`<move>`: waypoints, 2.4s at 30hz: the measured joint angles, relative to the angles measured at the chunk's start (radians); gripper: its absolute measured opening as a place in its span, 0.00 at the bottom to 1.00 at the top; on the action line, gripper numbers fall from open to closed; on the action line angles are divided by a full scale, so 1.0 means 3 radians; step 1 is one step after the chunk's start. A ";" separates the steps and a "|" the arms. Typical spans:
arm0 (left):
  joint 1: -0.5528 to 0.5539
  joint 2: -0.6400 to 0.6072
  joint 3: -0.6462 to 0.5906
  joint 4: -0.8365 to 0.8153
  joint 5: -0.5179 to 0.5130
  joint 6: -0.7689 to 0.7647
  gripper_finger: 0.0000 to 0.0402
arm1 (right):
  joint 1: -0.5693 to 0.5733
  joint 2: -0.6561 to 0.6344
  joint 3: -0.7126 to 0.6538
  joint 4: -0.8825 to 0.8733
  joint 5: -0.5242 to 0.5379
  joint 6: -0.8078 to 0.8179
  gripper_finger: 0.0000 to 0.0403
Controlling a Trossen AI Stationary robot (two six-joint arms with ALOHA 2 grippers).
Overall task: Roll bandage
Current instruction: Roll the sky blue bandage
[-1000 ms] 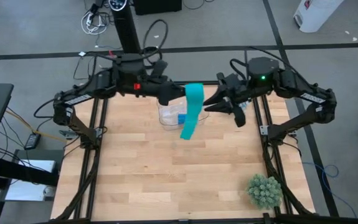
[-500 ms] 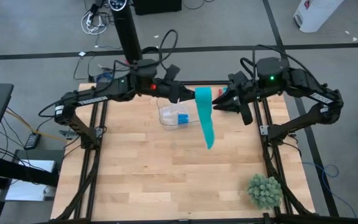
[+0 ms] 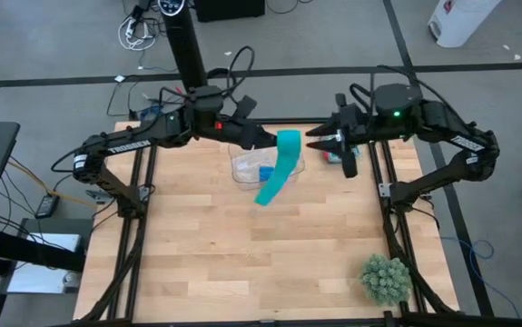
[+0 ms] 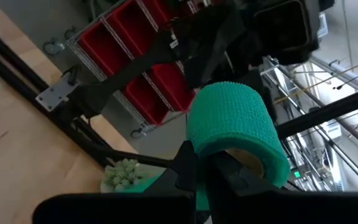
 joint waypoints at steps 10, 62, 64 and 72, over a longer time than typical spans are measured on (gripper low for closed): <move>-0.0001 -0.0028 0.0006 -0.0022 -0.0037 -0.0086 0.04 | 0.0001 0.0034 -0.0003 0.0208 0.0329 -0.0100 0.48; 0.0368 -0.0447 0.0003 0.0231 0.0461 0.0561 0.32 | -0.0052 0.0024 0.0000 0.0854 -0.0208 0.0288 0.00; 0.0291 -0.0471 0.0010 0.0270 0.0409 0.0630 0.32 | -0.0094 0.0025 0.0000 0.0934 -0.0287 0.0450 0.00; -0.0097 -0.0463 0.0003 0.0230 -0.0394 0.0944 0.32 | -0.0252 0.0027 0.0000 0.1186 -0.0327 0.0979 0.00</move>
